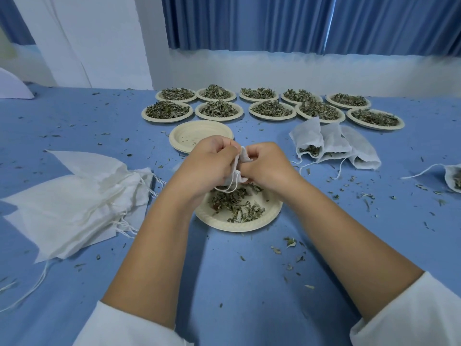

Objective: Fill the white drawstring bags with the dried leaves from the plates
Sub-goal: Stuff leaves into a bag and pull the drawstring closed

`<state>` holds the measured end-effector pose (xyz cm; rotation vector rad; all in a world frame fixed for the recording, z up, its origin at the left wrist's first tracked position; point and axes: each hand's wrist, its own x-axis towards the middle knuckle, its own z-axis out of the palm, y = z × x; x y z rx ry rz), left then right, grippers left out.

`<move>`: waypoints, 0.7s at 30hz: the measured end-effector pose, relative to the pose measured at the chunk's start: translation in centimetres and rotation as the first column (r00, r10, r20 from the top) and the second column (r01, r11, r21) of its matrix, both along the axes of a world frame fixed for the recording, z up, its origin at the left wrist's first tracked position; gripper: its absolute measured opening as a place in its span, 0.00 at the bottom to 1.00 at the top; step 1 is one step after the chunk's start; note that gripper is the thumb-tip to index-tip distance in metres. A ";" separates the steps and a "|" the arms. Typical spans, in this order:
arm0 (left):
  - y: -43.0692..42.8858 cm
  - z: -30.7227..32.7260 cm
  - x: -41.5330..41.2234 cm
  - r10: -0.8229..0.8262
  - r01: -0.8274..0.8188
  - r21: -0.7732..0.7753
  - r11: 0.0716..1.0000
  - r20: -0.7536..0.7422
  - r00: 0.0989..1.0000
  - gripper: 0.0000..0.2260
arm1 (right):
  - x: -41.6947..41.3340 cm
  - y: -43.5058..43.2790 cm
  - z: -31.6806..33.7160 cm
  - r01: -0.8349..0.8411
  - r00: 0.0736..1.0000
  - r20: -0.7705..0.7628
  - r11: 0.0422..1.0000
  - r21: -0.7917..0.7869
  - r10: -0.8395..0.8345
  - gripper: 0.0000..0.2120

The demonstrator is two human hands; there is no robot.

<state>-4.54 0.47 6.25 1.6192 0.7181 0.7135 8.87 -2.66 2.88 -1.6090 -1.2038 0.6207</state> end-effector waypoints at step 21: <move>0.3 0.1 -0.3 0.111 -0.111 0.035 0.993 0.005 0.994 0.07 | -1.1 -0.1 0.6 -0.275 0.702 -0.701 0.956 -0.105 0.125 0.08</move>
